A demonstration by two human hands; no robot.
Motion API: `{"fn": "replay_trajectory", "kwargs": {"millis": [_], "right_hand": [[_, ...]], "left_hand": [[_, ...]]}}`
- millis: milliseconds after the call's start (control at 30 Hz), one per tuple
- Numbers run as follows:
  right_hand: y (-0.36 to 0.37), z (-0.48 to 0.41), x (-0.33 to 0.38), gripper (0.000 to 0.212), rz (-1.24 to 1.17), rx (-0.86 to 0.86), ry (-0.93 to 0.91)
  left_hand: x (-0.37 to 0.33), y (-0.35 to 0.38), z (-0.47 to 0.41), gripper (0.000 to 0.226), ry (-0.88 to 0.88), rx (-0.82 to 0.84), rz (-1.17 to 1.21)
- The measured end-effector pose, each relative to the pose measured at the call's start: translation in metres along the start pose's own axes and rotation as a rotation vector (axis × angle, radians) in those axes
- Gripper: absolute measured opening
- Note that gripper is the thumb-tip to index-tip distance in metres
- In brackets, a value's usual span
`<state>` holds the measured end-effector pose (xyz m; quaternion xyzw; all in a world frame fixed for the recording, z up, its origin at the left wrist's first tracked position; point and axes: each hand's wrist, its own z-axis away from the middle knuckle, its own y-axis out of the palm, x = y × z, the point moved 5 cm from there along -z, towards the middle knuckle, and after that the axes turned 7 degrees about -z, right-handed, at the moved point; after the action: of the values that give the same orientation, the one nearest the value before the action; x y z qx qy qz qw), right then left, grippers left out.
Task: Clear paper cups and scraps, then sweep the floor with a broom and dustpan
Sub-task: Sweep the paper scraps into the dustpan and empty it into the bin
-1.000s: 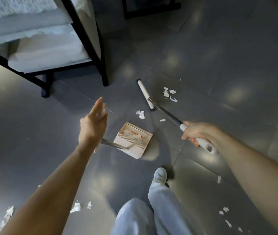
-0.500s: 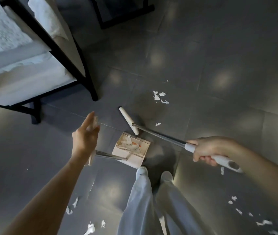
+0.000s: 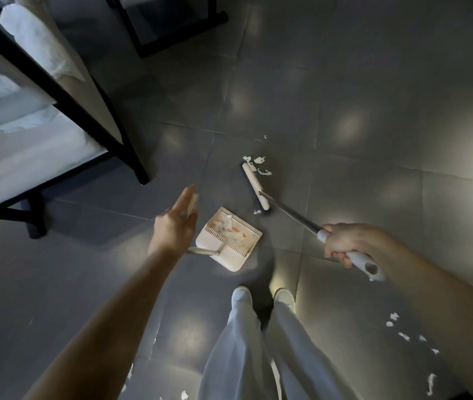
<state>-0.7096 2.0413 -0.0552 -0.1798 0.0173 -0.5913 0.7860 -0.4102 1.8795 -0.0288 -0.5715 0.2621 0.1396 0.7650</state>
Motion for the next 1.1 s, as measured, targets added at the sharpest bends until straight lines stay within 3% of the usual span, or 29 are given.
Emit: {"fn": "replay_trajectory", "kwargs": {"millis": [167,300,733,900,1100], "right_hand": [[0.050,0.005,0.001,0.034,-0.098,0.150,0.047],[0.043,0.020,0.002,0.040,-0.240,0.255,0.084],[-0.076,0.011,0.066,0.030,-0.282,0.087,-0.036],[-0.148,-0.030,0.108,0.035,-0.184,0.007,-0.091],[-0.233,-0.090,0.182,0.038,0.239,-0.076,-0.190]], "left_hand": [[-0.022,0.010,-0.030,0.049,0.008,0.006,0.018],[-0.018,0.005,-0.033,0.052,-0.011,-0.009,0.076],[-0.063,0.018,-0.098,0.053,-0.029,-0.023,0.099],[-0.092,0.024,-0.141,0.051,-0.106,-0.073,0.131],[-0.130,0.037,-0.189,0.048,-0.241,-0.160,0.184]]}}
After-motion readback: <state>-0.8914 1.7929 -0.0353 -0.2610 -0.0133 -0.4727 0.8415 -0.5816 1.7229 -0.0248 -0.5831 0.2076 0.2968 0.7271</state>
